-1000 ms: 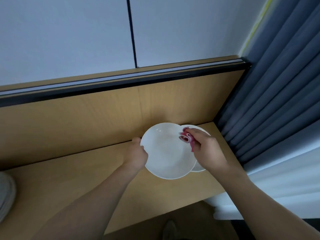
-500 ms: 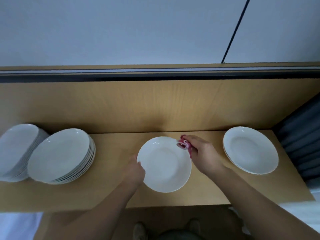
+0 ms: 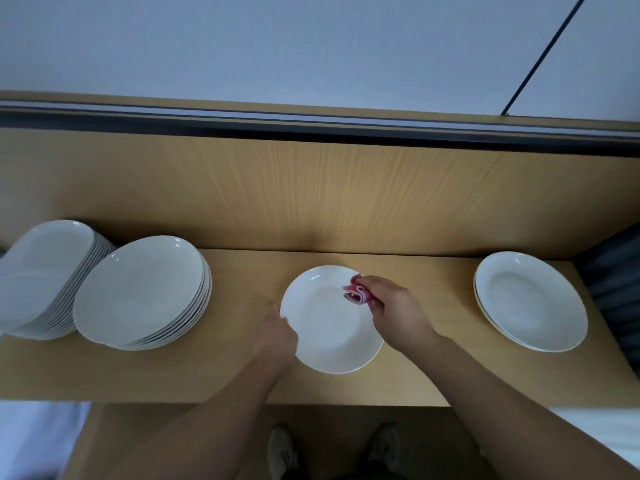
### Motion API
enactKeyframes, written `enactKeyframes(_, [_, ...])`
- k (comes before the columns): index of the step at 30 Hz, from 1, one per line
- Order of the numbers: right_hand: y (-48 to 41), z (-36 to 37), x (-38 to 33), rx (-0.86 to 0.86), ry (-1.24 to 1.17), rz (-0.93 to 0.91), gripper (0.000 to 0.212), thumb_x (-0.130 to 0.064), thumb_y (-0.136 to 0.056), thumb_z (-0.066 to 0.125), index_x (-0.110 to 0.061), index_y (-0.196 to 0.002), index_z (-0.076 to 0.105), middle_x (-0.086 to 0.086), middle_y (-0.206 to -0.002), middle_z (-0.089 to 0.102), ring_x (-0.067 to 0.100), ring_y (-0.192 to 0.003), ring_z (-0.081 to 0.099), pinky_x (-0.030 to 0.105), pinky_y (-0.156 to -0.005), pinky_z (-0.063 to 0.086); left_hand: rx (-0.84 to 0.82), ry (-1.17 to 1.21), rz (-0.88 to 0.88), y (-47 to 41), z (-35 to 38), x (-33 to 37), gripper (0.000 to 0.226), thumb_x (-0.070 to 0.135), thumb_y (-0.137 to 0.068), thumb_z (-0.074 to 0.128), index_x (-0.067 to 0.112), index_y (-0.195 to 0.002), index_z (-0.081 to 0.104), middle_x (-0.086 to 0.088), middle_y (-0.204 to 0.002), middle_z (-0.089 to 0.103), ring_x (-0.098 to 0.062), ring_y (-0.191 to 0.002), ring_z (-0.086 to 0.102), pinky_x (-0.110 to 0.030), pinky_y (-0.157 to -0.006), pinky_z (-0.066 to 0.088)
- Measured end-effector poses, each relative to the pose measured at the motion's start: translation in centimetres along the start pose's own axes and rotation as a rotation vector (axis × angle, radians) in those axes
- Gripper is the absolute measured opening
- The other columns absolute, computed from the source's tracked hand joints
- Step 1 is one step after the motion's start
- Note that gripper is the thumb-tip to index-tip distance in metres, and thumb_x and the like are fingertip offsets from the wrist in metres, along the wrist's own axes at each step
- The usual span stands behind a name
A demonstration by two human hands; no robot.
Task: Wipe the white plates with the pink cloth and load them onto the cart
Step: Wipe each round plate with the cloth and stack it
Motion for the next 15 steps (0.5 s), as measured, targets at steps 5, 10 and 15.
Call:
enactKeyframes(5, [-0.8,1.1,0.4,-0.034,0.03,-0.005,0.04,0.004,-0.094,0.045,-0.021,-0.118,0.065,-0.035,-0.107,0.055,-0.01,-0.107,0.052,0.005,-0.088,0.038,-0.047,0.003,0.036,-0.4,0.0,-0.3,0.03,0.022,-0.099,0.045,0.014,-0.128,0.043,0.002,-0.102,0.055,-0.014,-0.087,0.055,-0.03,-0.074,0.048])
enactKeyframes(10, [-2.6,2.5,0.2,-0.137,0.11,0.003,0.044,0.001,-0.093,0.042,-0.023,-0.123,0.062,-0.023,-0.114,0.063,0.002,-0.11,0.056,0.019,-0.092,0.044,-0.151,-0.196,0.233,-0.3,-1.5,-0.9,0.059,0.038,-0.093,0.055,0.024,-0.144,0.029,0.002,-0.136,0.05,-0.018,-0.115,0.054,-0.037,-0.097,0.049])
enactKeyframes(15, [-5.6,6.6,0.3,-0.223,0.145,0.113,0.043,-0.004,-0.095,0.039,-0.025,-0.129,0.055,-0.021,-0.116,0.06,0.006,-0.115,0.052,0.014,-0.093,0.039,-0.314,-0.362,0.404,0.5,-3.5,-1.5,0.09,0.056,-0.081,0.063,0.029,-0.151,0.013,0.007,-0.152,0.034,-0.017,-0.134,0.039,-0.036,-0.108,0.035])
Point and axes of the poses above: each hand's wrist, its own y-axis away from the middle knuckle, its own z-axis out of the palm, x = y × z, the point moved 1 cm from there along -y, towards the middle knuckle
